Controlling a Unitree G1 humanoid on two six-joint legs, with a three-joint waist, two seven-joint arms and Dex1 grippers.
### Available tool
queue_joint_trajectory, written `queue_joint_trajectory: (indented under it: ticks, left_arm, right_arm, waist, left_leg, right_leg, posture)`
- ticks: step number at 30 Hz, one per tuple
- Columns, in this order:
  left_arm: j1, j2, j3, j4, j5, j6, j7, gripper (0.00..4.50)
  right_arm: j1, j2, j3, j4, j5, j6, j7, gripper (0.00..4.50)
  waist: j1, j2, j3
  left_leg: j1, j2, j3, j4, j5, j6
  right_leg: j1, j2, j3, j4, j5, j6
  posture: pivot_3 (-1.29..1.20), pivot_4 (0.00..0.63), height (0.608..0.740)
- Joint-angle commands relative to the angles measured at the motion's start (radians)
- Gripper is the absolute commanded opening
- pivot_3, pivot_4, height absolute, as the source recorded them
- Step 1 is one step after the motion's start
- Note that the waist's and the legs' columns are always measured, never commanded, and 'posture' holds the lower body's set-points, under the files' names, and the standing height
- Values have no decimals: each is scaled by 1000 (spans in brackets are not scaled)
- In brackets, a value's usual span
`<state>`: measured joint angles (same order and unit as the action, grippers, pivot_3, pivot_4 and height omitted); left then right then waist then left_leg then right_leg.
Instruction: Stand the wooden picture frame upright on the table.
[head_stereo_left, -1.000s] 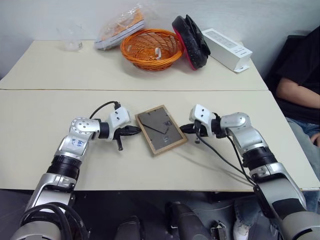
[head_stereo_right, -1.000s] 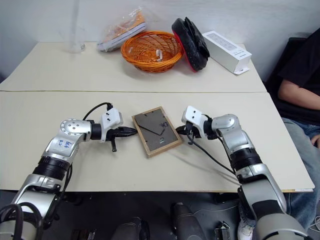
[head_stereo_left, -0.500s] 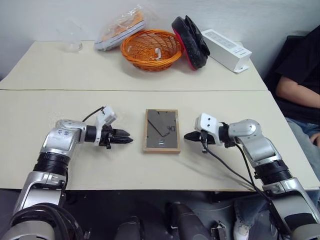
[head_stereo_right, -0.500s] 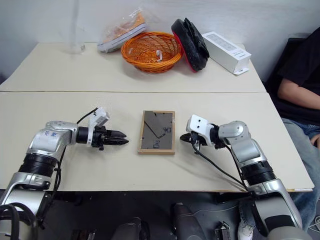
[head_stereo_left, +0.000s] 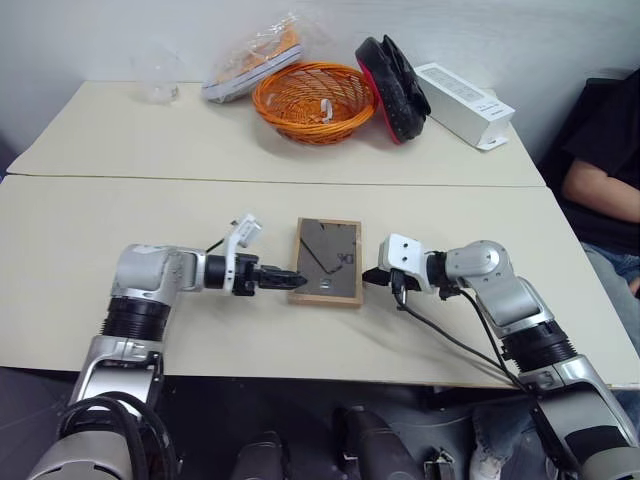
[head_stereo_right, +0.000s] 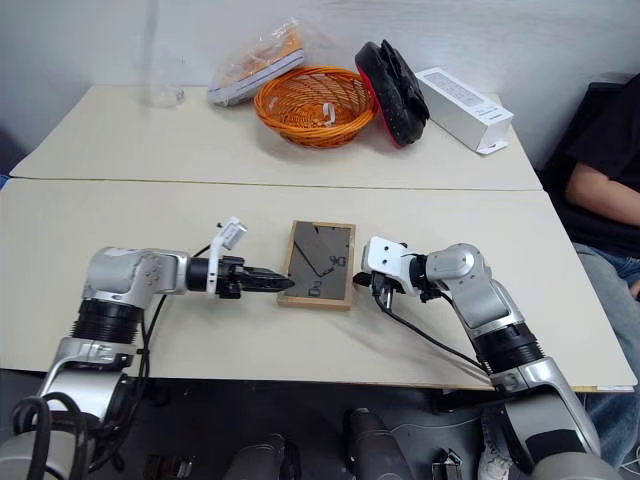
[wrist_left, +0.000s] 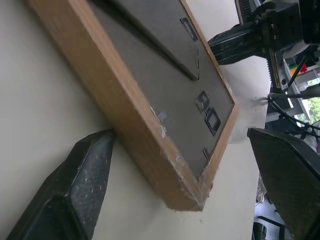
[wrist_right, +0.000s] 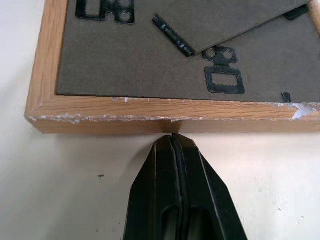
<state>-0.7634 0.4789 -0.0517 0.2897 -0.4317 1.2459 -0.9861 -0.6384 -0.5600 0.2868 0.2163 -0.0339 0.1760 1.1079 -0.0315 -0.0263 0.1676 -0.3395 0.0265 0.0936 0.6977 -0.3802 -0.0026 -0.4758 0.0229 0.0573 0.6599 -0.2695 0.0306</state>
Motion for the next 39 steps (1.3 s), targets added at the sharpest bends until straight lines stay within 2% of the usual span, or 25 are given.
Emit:
queue_joint_trajectory:
  ticks: [1, 3, 6, 12, 16, 20, 21, 22, 23, 25, 28, 33, 39]
  left_arm:
    - [-1, -93, -49, 49, -21, 45, 39, 4470]
    - [-13, -123, -39, 61, -26, 59, 56, 4470]
    - [-28, -145, -1, 50, -51, 83, 71, 3893]
    - [-33, -92, 52, 24, -89, 125, 71, 2006]
    - [-8, -46, 99, -53, -147, 159, 68, 1045]
    - [33, -21, 137, -168, -199, 180, 75, 1058]
    - [43, -15, 135, -196, -205, 178, 76, 1058]
    - [53, -12, 133, -232, -212, 175, 78, 1058]
    - [57, -13, 135, -258, -220, 175, 83, 1058]
    - [63, -16, 136, -296, -233, 170, 93, 1058]
    - [68, -14, 121, -356, -255, 153, 93, 1058]
    - [63, -13, 100, -398, -275, 155, 107, 1058]
    - [52, 6, 75, -360, -258, 130, 119, 1058]
  right_arm:
    - [-8, 15, 3, -20, 7, -19, -4, 0]
    - [-4, 18, 4, -24, 6, -18, -5, 0]
    - [-1, 19, -1, -31, 7, -13, -8, 0]
    - [24, -5, -42, -70, 28, 2, -20, 0]
    - [75, -84, -123, -201, 140, 134, 51, 880]
    - [63, -104, -253, -379, 386, 439, 58, 2327]
    - [45, -91, -276, -408, 436, 507, 37, 2622]
    - [12, -62, -291, -427, 480, 569, 7, 2686]
    - [-20, -32, -295, -437, 509, 615, -23, 3027]
    - [-69, 18, -291, -437, 543, 673, -76, 3411]
    - [-125, 87, -255, -381, 533, 685, -140, 4457]
    - [-153, 129, -195, -365, 526, 661, -152, 4500]
    - [-129, 127, -210, -483, 649, 722, -114, 4500]
  waist:
    - [5, 0, -1]
    - [6, 0, -1]
    - [3, 0, -1]
    - [-10, 0, -1]
    - [-20, 0, -1]
    - [-23, 0, 0]
    - [-23, 0, 0]
    - [-22, 0, 0]
    - [-21, 0, 0]
    - [-25, 0, 0]
    - [-22, 0, 0]
    - [-21, 0, 0]
    - [-22, 0, 0]
  left_leg:
    - [0, 0, 0, 0, 0, 0]
    - [0, -1, 0, 0, 0, 0]
    - [0, 0, 0, 0, 0, 0]
    - [-1, 0, 0, 0, 1, -2]
    - [-2, 0, 0, 0, 2, -3]
    - [-2, 0, 0, 0, 2, -3]
    - [-2, 1, 0, 0, 2, -4]
    - [-2, 1, 0, 0, 2, -4]
    - [-1, 0, -1, 0, 2, -4]
    - [-2, 0, 0, -1, 2, -4]
    - [-2, 0, -1, 0, 2, -4]
    - [-4, 0, -1, -1, 2, -4]
    - [-5, 0, -2, 0, 2, -3]
  right_leg:
    - [0, 0, 0, 0, 0, 0]
    - [1, -1, 0, 0, 0, 0]
    - [1, -1, 0, 0, 0, 0]
    - [-2, 0, 0, 1, 0, 0]
    - [-3, 0, 0, 3, 0, 0]
    - [-3, 0, 0, 3, 0, 0]
    - [-3, 0, 0, 3, 0, 0]
    - [-3, 0, 0, 3, 0, 0]
    - [-2, 0, 0, 3, 0, 0]
    - [-3, 0, 1, 3, 0, 0]
    - [-4, 0, 0, 3, 0, 0]
    - [-4, 0, 0, 2, 0, 0]
    - [-5, 0, 0, 2, 0, 0]
  posture:
    - [0, 150, 740]
    - [0, 150, 740]
    - [0, 150, 740]
    - [0, 150, 740]
    - [0, 150, 740]
    - [0, 150, 740]
    - [0, 150, 740]
    - [0, 150, 740]
    - [0, 150, 740]
    - [0, 150, 740]
    - [0, 150, 740]
    - [0, 150, 740]
    - [0, 150, 740]
